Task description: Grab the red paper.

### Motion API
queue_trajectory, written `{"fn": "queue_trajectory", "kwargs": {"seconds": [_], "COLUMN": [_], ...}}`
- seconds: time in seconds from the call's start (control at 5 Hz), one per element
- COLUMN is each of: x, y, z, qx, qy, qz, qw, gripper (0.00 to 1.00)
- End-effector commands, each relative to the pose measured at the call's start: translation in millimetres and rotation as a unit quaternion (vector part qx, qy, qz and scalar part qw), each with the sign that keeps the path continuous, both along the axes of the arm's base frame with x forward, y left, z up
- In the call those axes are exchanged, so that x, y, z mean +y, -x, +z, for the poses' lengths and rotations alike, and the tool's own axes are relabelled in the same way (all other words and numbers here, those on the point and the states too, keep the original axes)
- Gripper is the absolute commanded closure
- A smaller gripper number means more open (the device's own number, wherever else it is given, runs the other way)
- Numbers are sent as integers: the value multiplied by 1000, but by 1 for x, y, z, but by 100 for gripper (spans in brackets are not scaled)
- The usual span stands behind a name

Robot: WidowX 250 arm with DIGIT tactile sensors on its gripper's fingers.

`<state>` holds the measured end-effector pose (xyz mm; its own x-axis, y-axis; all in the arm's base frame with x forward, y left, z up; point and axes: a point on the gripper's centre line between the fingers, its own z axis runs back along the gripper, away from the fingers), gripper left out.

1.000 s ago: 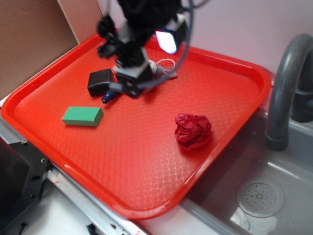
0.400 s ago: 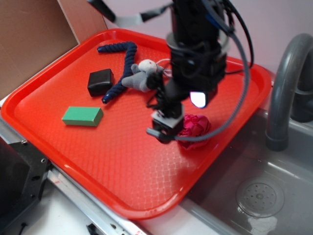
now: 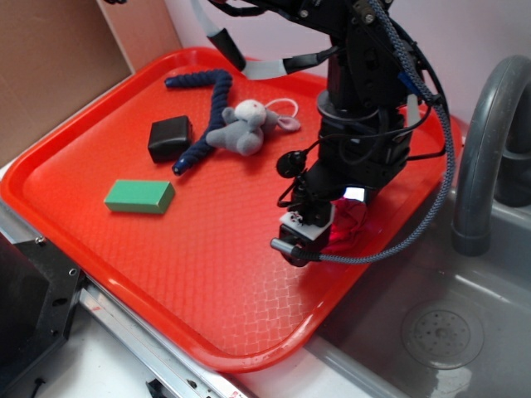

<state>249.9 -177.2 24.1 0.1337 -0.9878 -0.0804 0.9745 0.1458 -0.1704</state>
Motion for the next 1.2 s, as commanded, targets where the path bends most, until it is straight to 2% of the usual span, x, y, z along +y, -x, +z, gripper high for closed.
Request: {"fn": "queue_trajectory", "kwargs": {"seconds": [0.0,0.2,0.4,0.6,0.8,1.0], "x": [-6,-4,12,33,56,71], "y": [23,22,16,20,34,54], "z": [-7,-4,31,80,128,165], "qx": [2,4,-8,-62,-68,-116], "qy": [-9,-9,-6,-23,-4,-52], "qz": [-17,-3,83,207,328,440], "qw": [1000,1000,997,976,942,889], "gripper": [100,100,100,100,100,100]}}
